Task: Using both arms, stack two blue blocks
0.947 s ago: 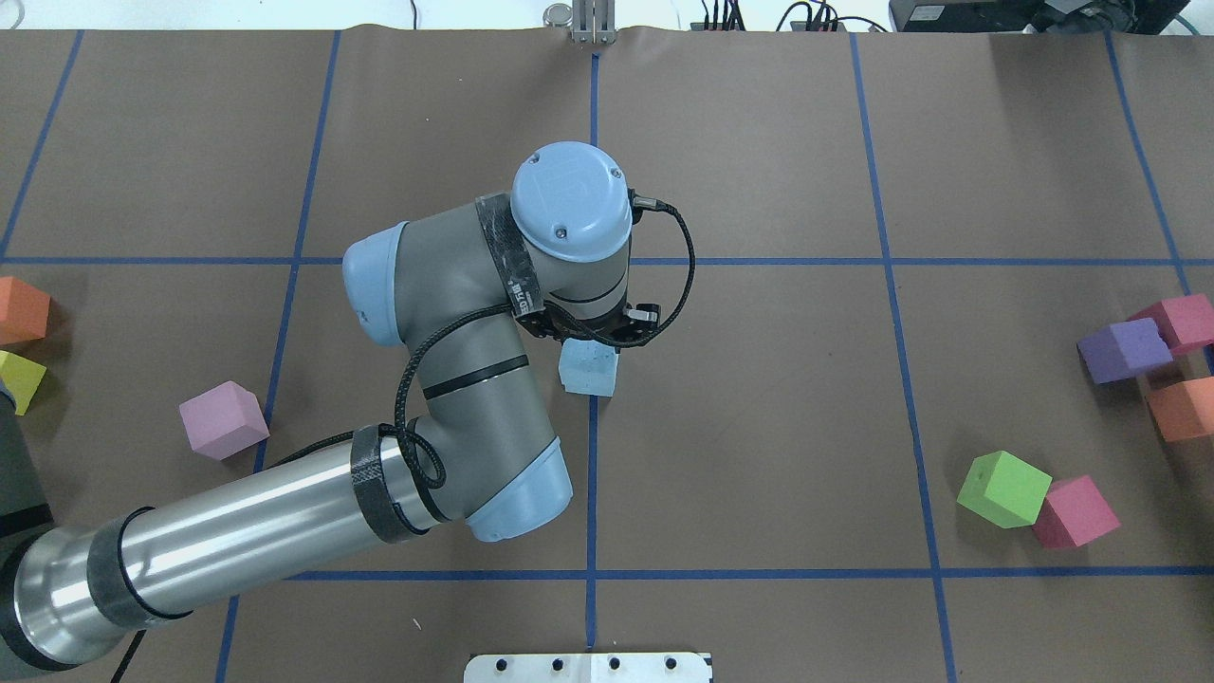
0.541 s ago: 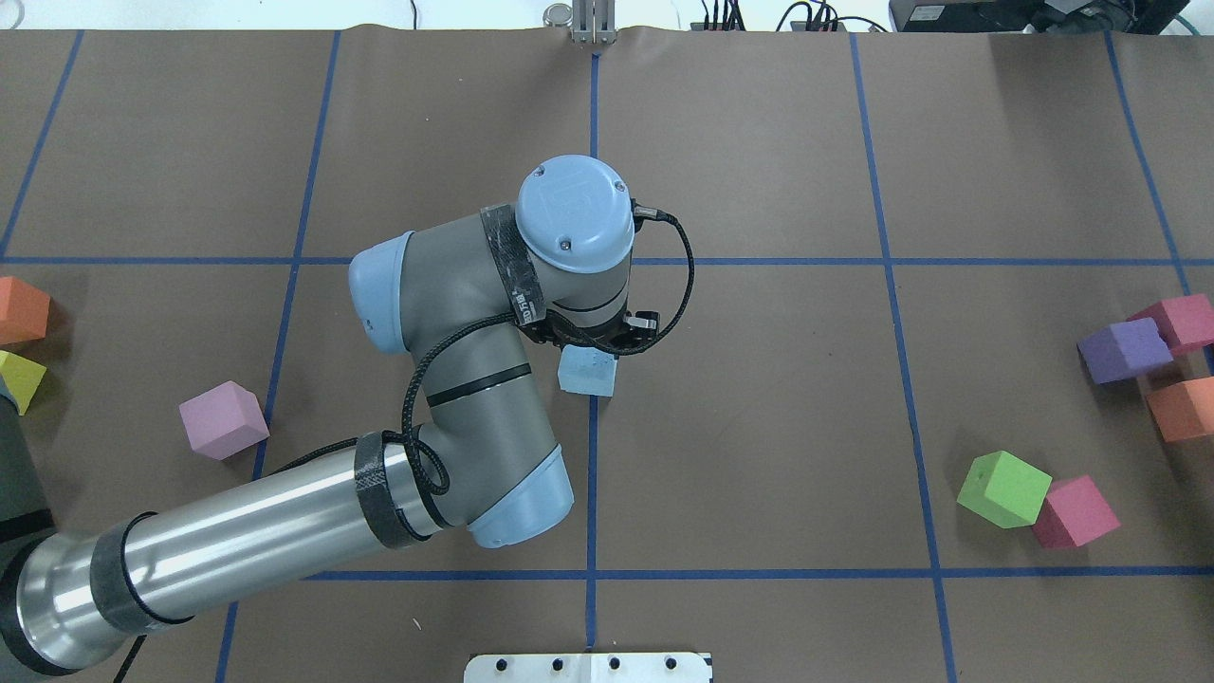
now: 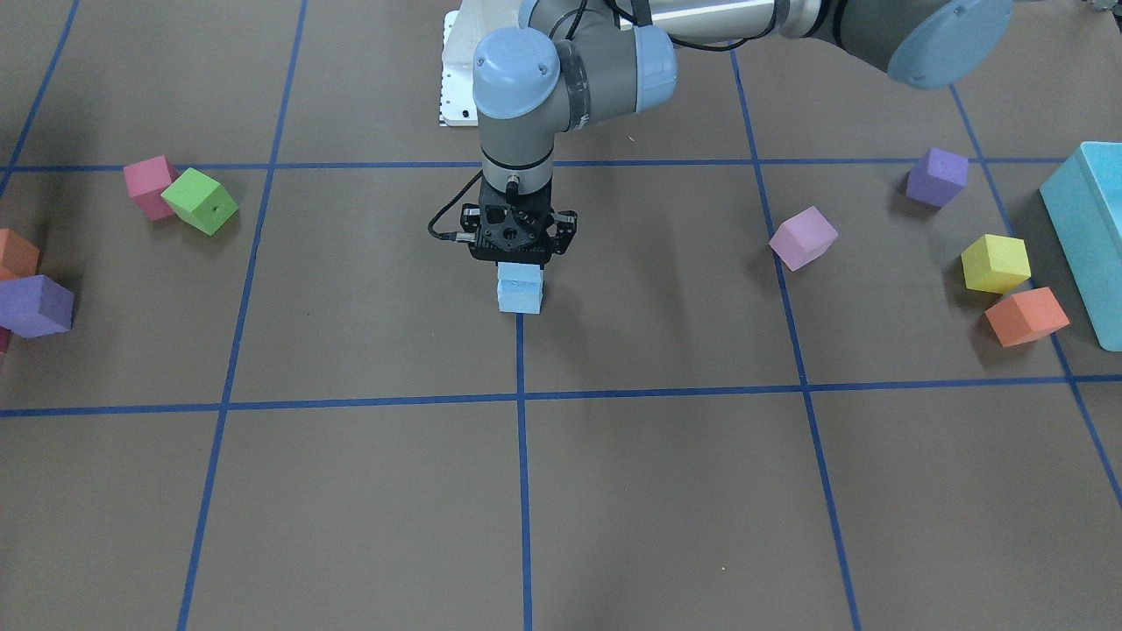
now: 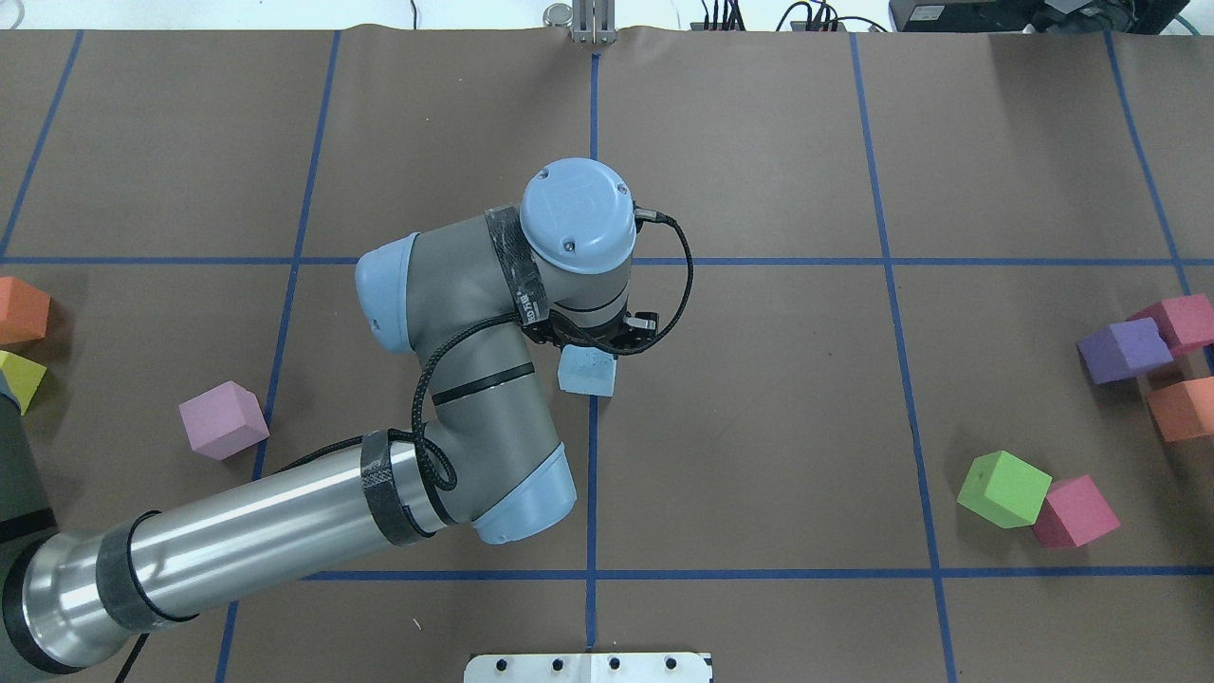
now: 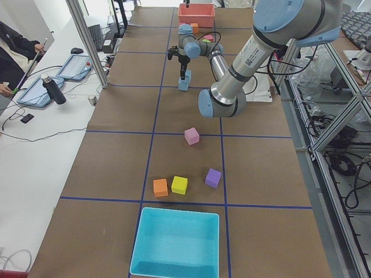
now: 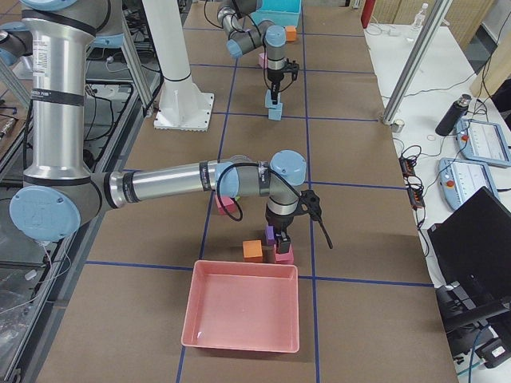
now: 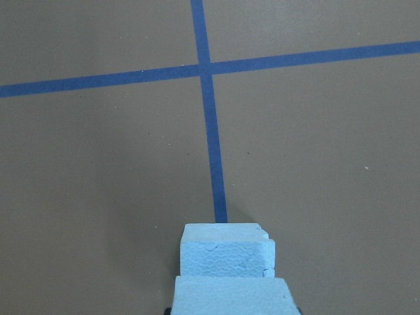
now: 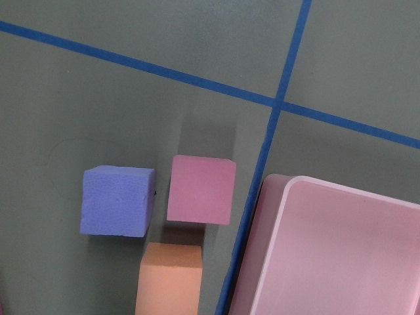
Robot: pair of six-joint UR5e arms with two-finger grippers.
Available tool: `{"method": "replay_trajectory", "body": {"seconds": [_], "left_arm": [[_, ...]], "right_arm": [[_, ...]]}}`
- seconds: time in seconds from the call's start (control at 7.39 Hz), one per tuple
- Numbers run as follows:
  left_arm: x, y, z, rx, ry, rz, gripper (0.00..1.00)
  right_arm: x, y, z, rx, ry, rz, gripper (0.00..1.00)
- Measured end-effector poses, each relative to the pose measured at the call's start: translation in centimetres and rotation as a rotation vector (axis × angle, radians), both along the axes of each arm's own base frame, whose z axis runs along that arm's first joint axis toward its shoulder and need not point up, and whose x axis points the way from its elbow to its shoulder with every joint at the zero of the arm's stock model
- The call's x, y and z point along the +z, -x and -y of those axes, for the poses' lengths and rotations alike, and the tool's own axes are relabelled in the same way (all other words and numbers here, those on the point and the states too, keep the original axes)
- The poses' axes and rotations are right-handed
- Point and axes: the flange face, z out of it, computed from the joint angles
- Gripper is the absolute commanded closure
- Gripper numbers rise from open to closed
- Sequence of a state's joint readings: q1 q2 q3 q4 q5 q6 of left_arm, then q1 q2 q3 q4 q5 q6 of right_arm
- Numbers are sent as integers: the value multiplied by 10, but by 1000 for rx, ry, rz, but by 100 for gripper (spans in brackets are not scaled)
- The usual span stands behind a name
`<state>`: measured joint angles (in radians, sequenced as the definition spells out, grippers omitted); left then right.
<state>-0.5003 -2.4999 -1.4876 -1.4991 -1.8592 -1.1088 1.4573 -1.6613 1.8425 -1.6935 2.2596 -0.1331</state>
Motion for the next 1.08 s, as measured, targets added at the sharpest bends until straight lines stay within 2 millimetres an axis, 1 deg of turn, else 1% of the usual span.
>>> {"method": "replay_trajectory", "body": {"seconds": [0.14,0.41,0.54,0.68,1.08], "left_arm": [[1,-2,1,0,0,-2,83],[2,-5,3,-3,-3,-13,67],[3,-6,4,-4,-5,-16,43],[3,-6,4,-4,-6,-17,2],[1,-4,5,-7,-7,-22,2]], "right_arm": [[0,0,0,0,1,0,0],[1,0,0,0,1,0,0],[1,0,0,0,2,0,0],[1,0,0,0,2,0,0],[1,0,0,1,3,1,0]]}}
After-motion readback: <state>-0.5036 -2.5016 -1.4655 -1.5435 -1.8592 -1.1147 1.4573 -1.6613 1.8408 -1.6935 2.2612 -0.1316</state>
